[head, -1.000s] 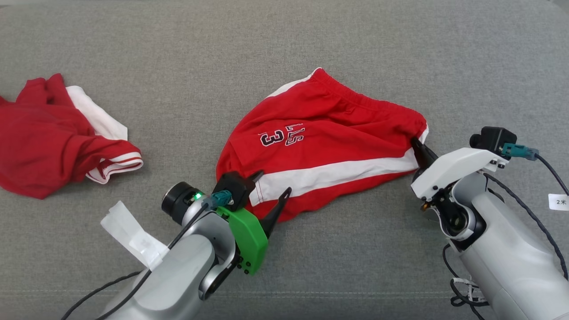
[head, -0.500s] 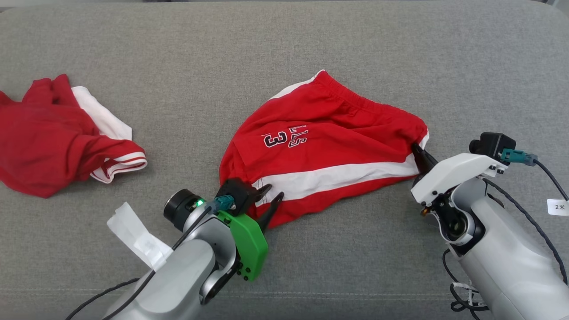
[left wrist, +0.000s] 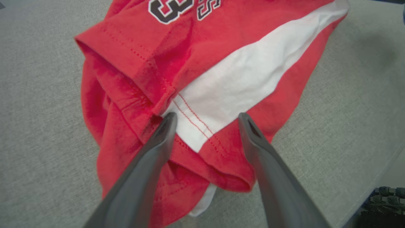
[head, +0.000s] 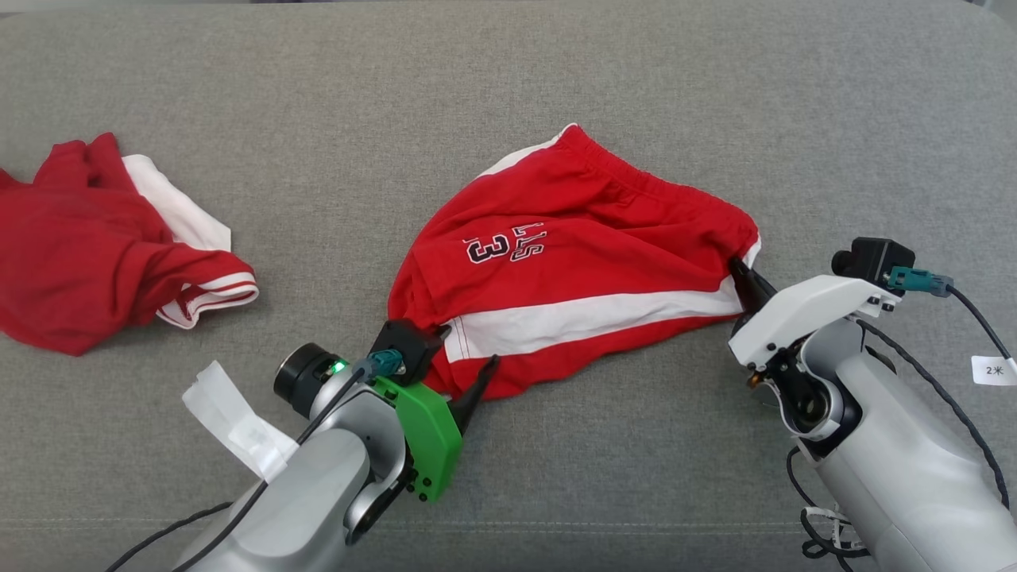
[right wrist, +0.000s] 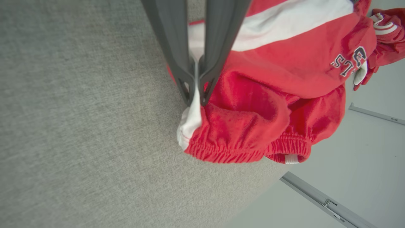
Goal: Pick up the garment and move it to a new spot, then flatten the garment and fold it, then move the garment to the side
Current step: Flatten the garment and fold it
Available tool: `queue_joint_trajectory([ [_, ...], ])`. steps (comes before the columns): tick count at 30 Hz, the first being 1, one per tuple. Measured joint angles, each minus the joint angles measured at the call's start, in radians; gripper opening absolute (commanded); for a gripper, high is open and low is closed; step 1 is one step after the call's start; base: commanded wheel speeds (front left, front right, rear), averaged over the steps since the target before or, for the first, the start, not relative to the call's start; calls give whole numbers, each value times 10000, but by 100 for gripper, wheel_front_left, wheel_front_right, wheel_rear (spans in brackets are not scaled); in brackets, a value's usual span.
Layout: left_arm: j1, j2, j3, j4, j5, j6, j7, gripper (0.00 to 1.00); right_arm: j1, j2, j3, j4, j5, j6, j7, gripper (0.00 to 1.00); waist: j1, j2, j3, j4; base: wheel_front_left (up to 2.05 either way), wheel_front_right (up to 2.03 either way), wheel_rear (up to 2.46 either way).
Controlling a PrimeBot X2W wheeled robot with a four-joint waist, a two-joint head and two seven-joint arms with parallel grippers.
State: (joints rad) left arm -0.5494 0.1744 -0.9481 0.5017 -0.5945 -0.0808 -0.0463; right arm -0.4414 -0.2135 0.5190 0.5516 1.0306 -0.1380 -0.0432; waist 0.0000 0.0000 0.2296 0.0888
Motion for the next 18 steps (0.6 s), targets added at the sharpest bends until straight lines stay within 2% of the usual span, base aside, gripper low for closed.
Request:
queue_joint_trajectory([
  [18, -49, -50, 42, 228, -75, -31, 17, 100, 200, -75, -81, 42, -23, 0, -92, 0, 0, 0, -76, 51, 0, 0, 0],
])
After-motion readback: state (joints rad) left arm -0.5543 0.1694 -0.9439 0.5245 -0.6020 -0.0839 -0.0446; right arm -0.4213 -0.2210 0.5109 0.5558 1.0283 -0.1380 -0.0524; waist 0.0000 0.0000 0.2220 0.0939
